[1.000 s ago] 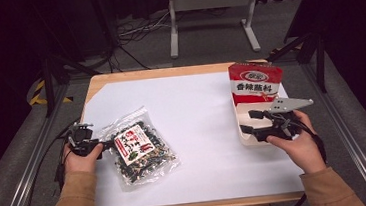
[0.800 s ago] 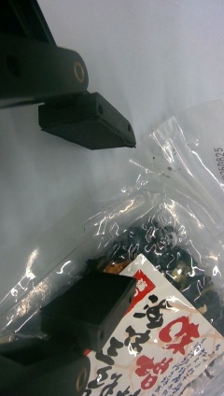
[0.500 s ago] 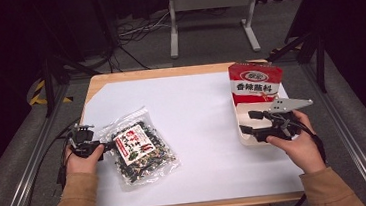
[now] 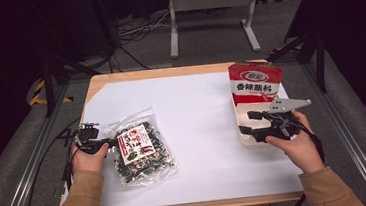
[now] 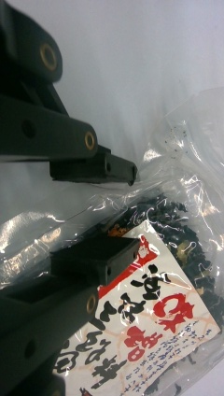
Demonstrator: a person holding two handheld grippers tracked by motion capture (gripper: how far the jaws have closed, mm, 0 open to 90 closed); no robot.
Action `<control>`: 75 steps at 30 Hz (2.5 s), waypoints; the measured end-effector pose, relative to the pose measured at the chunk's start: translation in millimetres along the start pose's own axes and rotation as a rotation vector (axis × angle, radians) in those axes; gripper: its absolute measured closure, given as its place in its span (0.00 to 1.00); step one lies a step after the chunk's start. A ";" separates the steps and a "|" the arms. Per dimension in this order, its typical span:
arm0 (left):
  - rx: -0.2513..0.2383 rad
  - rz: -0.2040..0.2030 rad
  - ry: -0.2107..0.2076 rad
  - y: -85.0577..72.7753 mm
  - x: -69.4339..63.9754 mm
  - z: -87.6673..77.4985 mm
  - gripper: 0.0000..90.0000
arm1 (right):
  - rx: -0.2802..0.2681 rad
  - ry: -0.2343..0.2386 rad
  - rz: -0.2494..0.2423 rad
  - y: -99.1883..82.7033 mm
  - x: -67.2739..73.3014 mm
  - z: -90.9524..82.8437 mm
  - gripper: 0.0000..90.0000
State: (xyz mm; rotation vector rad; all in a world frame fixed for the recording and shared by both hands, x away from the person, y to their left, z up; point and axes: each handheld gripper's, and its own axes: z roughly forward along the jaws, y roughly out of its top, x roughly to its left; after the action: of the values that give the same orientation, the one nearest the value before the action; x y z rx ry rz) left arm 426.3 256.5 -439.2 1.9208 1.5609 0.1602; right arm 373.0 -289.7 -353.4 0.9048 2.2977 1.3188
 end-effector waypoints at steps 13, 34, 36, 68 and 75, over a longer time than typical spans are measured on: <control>-0.016 -0.004 -0.061 0.0 -1.1 2.1 0.94 | -0.007 0.000 0.008 -0.7 -1.3 -1.6 0.40; -0.211 0.044 -0.143 6.7 -13.5 -29.9 0.95 | -0.018 0.016 0.028 -0.7 0.1 -4.2 0.48; -0.227 0.068 -0.137 8.7 -18.7 -35.9 0.95 | -0.017 0.016 0.030 -0.6 0.1 -4.4 0.48; -0.544 0.462 -0.219 5.9 -110.5 -121.8 0.95 | -0.038 0.117 0.008 16.3 26.0 3.1 0.51; -0.590 0.496 -0.238 3.2 -118.8 -129.8 0.95 | -0.044 0.138 -0.020 23.9 37.1 7.9 0.45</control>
State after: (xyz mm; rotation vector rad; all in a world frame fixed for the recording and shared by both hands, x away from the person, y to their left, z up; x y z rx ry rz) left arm 333.5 200.3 -300.7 1.7219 0.7427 0.5194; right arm 358.6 -250.9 -336.2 0.7973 2.3628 1.4595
